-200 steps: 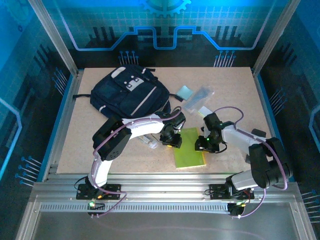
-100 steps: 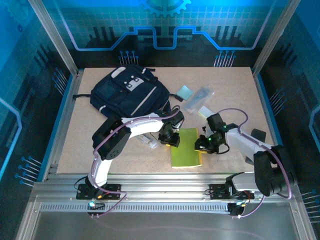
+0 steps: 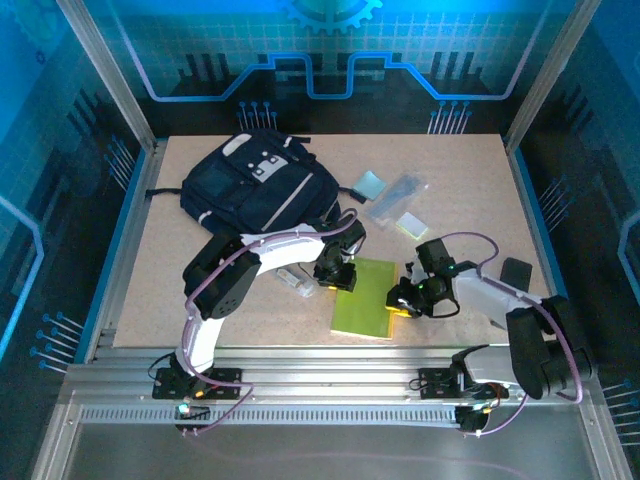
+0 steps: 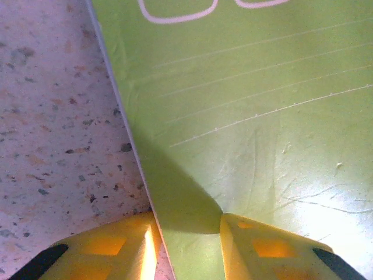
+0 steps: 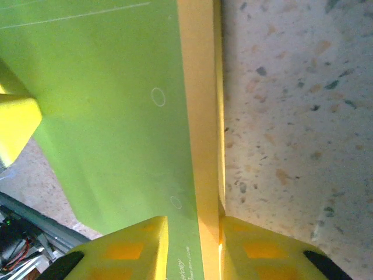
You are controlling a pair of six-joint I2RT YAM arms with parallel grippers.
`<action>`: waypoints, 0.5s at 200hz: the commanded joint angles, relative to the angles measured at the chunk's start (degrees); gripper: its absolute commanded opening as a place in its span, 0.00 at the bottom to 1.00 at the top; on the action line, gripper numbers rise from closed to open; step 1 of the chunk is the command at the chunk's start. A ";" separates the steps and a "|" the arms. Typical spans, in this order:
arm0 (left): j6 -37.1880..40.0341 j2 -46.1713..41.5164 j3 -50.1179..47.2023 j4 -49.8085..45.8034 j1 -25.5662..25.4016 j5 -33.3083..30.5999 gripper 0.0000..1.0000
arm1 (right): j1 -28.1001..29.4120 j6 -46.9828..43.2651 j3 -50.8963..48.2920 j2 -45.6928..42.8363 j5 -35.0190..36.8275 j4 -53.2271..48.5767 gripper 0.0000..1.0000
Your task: Pack books, pencil case, and school supplies into a backpack
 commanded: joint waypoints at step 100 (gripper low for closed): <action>0.15 4.10 -3.54 4.50 -0.14 0.82 0.33 | 1.07 4.52 -2.11 -8.43 -8.29 22.18 0.23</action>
